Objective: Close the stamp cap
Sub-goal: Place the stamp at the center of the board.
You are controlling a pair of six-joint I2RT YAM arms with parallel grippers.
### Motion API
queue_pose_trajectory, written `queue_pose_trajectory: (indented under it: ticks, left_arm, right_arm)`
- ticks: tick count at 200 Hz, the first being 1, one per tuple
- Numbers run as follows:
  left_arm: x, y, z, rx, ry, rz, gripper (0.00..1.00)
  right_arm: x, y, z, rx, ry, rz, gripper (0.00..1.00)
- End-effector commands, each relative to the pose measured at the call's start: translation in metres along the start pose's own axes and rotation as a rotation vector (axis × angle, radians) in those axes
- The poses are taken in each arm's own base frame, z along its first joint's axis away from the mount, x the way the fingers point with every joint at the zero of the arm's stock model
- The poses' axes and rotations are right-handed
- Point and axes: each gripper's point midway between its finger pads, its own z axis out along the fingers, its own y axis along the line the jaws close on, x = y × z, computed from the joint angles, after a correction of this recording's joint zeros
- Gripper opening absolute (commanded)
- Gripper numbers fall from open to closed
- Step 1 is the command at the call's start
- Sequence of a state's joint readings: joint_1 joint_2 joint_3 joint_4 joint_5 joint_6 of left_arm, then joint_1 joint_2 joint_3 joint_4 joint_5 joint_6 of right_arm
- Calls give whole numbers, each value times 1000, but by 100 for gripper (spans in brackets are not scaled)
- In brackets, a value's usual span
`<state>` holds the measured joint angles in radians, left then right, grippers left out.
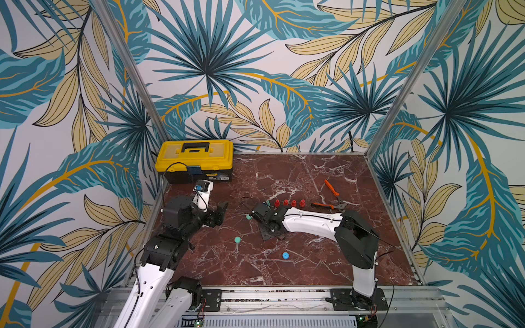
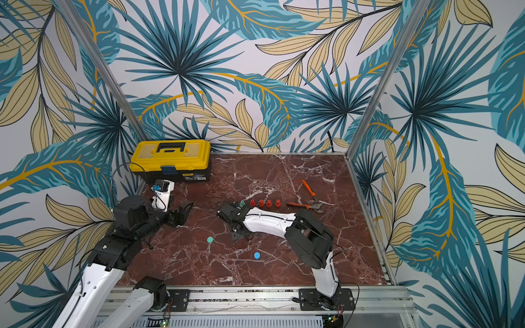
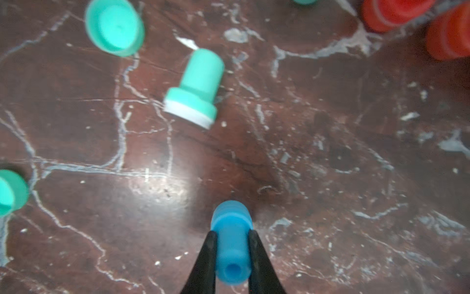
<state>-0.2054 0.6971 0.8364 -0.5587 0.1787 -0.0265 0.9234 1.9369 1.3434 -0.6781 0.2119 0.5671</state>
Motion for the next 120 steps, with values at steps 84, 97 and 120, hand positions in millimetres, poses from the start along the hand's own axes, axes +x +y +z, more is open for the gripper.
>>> queue_pose_trajectory:
  ticks: [84, 97, 120]
  left_arm:
    - [7, -3, 1, 28, 10, -35, 84]
    - [8, -1, 0, 17, 6, -35, 84]
    - [9, -3, 1, 32, 10, -42, 84]
  right_arm:
    - [-20, -143, -3, 64, 52, 250, 6]
    - [-25, -149, 1, 65, 58, 258, 8]
    - [-27, -162, 10, 77, 79, 276, 10]
